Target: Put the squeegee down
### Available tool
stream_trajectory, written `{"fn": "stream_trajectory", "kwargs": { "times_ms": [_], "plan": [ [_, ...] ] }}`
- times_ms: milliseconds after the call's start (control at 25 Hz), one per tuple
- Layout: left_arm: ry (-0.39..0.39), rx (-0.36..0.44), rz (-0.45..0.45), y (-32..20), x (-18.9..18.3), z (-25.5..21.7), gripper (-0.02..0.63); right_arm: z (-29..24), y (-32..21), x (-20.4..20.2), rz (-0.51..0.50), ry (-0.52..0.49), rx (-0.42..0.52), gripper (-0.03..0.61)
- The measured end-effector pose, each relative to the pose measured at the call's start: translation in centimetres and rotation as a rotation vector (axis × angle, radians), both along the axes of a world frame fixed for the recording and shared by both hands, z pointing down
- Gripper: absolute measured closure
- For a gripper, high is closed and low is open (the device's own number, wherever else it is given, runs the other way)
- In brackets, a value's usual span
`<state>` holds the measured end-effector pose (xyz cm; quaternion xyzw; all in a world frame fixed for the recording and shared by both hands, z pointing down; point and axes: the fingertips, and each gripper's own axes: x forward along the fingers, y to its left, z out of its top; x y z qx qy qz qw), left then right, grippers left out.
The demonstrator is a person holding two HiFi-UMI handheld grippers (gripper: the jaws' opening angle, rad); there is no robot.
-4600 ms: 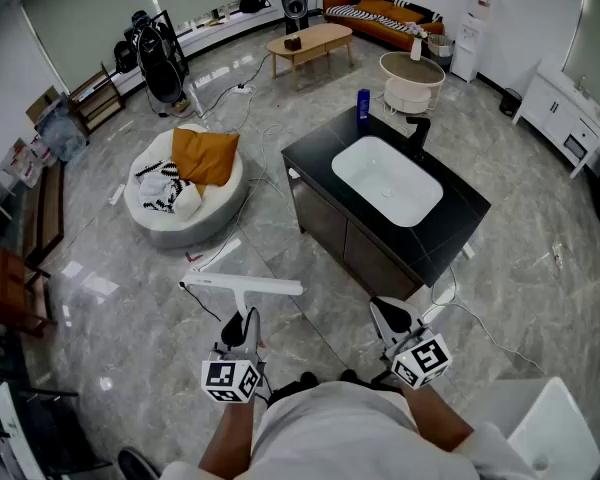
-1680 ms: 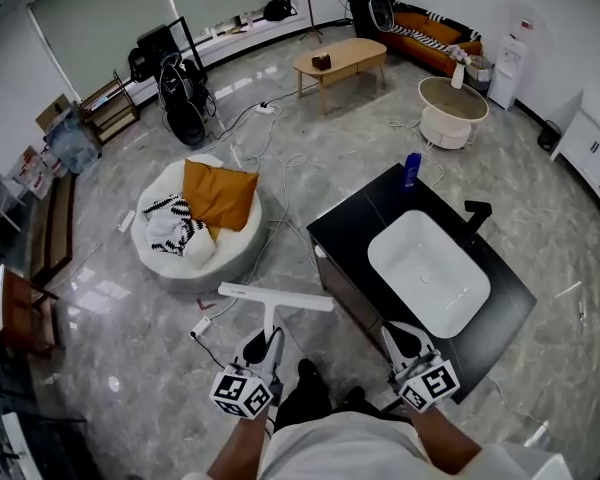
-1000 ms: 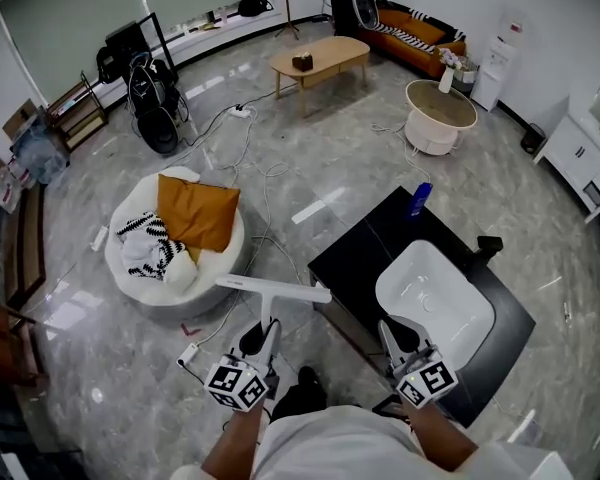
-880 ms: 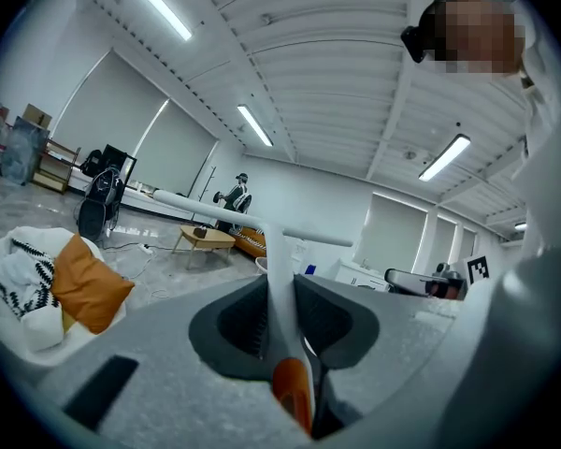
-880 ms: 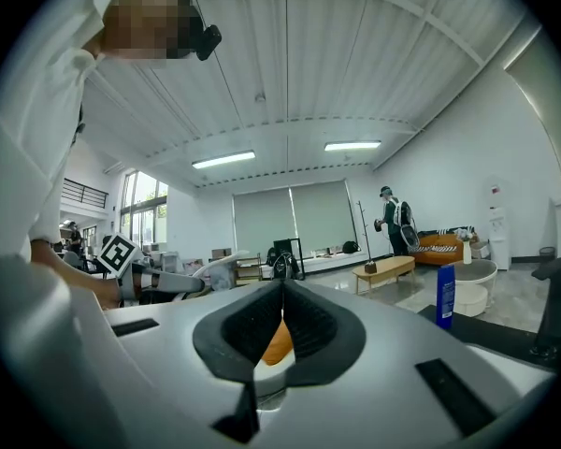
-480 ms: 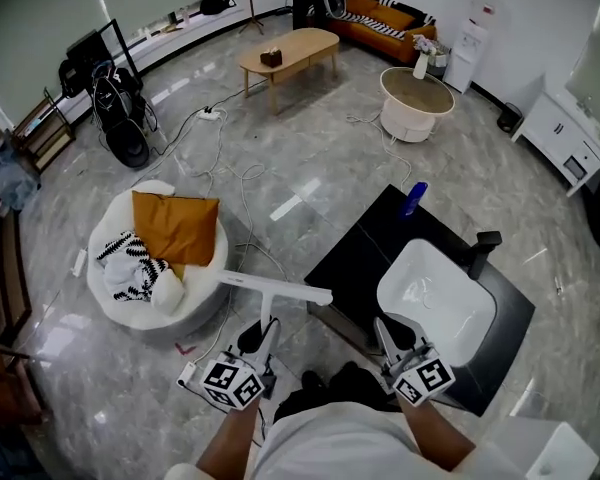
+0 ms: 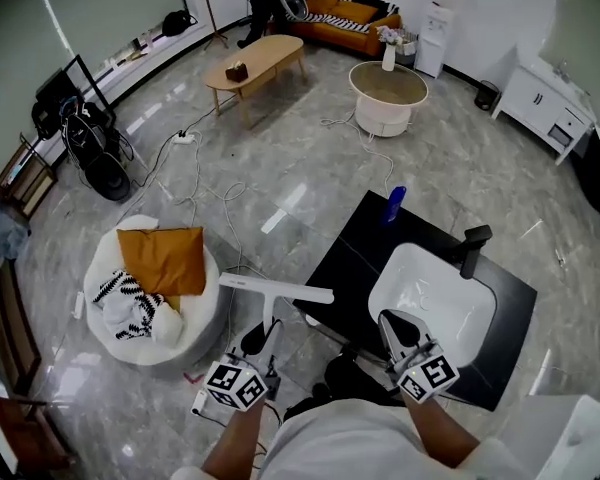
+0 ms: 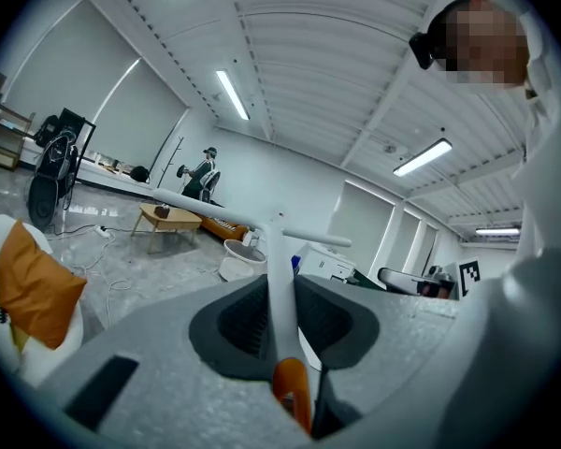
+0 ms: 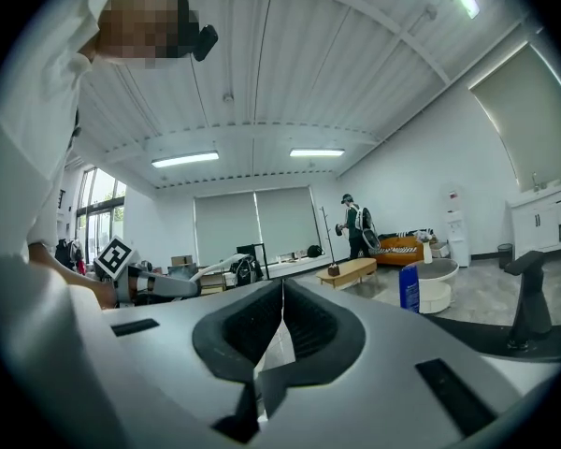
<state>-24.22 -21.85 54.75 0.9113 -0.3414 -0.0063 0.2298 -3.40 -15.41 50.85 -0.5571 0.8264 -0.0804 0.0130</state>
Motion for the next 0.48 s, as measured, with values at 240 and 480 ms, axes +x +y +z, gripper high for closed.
{"fn": "stream_trajectory", "kwargs": {
  "times_ms": [240,480],
  "plan": [
    [-0.03,-0.003,0.05,-4.7,4.0,-1.1,0.531,-0.4,-3.6,4.1,0.053,-0.026,0.009,0.563],
    [-0.072,-0.021,0.101,-9.4,9.3,-1.6,0.531,-0.5,-7.7,8.8,0.081,-0.048,0.024,0.563]
  ]
}}
